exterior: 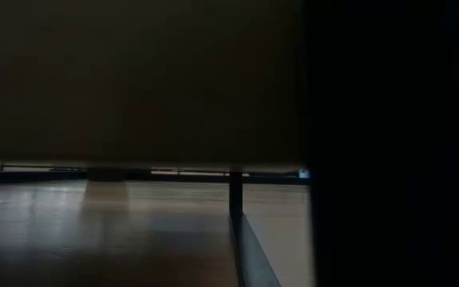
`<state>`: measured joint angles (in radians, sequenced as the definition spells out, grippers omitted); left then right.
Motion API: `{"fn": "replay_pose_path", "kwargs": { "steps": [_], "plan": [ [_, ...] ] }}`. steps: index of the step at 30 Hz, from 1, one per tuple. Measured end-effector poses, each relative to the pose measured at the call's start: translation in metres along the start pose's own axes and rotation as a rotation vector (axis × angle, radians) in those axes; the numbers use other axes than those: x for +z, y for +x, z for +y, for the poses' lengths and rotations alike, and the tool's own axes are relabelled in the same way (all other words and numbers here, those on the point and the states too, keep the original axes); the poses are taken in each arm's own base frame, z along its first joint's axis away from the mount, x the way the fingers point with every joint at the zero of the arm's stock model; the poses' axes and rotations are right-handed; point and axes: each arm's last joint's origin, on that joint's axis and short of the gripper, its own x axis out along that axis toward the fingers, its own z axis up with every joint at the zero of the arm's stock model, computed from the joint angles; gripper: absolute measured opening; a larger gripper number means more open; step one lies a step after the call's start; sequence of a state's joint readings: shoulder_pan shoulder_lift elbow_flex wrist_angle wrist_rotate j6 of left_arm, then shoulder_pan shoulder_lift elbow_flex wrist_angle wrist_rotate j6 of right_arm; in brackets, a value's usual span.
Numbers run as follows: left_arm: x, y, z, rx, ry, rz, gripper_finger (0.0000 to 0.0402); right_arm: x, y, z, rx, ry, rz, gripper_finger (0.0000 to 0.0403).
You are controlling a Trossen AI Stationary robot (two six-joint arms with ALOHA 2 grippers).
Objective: Pick and place medicine bottles onto shelf by color
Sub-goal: Put the left transparent pill bottle on the shelf aligned with the other transparent pill bottle
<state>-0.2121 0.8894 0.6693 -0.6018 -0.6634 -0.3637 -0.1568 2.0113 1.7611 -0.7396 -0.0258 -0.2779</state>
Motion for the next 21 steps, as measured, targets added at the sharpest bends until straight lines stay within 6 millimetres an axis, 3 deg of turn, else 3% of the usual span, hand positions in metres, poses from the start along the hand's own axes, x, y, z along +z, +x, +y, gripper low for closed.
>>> {"fn": "replay_pose_path", "kwargs": {
  "steps": [6, 10, 15, 21],
  "plan": [
    [-0.004, -0.010, -0.013, -0.084, -0.024, -0.014, 0.0231, 0.016, 0.000, 0.051, 0.049, -0.091, -0.058, 0.0153],
    [-0.007, -0.017, -0.021, -0.135, -0.055, -0.019, 0.0231, 0.022, 0.002, 0.071, 0.070, -0.135, -0.091, 0.0153],
    [-0.011, -0.025, -0.029, -0.194, -0.075, -0.024, 0.0231, 0.029, 0.001, 0.072, 0.052, -0.164, -0.159, 0.0153],
    [-0.016, -0.033, -0.037, -0.254, -0.079, -0.025, 0.0231, 0.027, 0.002, 0.057, 0.047, -0.240, -0.163, 0.0153]
  ]
}}
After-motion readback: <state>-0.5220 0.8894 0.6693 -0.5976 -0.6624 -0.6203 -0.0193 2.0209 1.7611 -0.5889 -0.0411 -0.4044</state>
